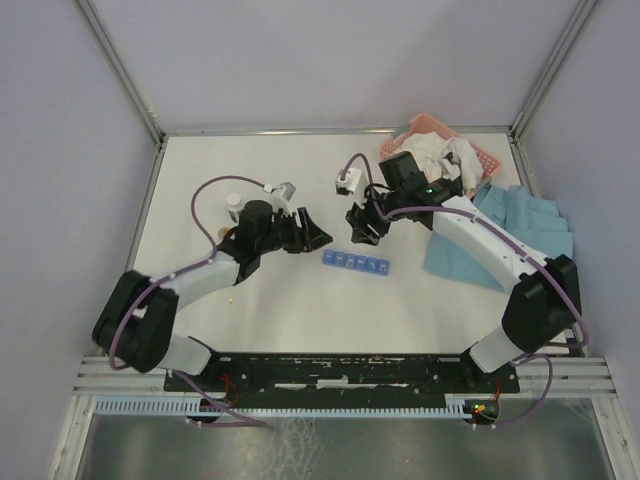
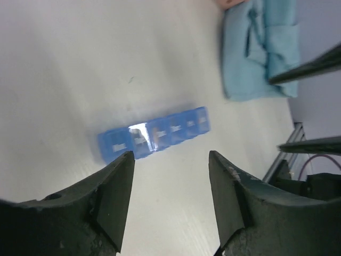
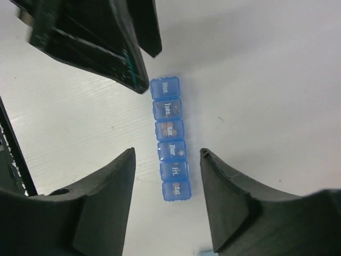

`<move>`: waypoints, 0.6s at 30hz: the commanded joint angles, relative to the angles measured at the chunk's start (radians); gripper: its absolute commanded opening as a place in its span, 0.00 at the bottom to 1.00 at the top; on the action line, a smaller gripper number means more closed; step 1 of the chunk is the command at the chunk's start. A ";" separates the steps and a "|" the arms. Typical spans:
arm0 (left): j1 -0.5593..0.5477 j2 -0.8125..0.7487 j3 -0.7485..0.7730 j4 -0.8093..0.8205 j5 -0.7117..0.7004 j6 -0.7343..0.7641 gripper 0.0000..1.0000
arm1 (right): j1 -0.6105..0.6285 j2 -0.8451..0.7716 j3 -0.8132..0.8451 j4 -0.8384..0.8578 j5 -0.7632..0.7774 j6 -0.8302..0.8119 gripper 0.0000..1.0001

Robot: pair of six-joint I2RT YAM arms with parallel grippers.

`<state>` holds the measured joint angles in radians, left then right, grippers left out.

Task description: Sort the pills into containers

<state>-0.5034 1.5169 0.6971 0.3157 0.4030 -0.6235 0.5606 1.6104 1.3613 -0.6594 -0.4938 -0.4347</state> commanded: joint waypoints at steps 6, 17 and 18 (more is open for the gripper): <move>0.002 -0.499 -0.052 0.054 0.027 0.048 0.87 | -0.108 -0.302 -0.080 0.054 -0.059 -0.014 0.86; 0.003 -0.842 0.071 -0.232 -0.175 0.057 0.99 | -0.253 -0.455 -0.011 0.088 0.032 0.381 1.00; 0.002 -0.861 0.091 -0.262 -0.179 0.064 0.99 | -0.254 -0.473 -0.008 0.087 0.014 0.376 1.00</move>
<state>-0.5034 0.7166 0.6926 0.1719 0.2989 -0.6022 0.3134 1.1915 1.2945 -0.5972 -0.4660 -0.1684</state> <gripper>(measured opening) 0.991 0.998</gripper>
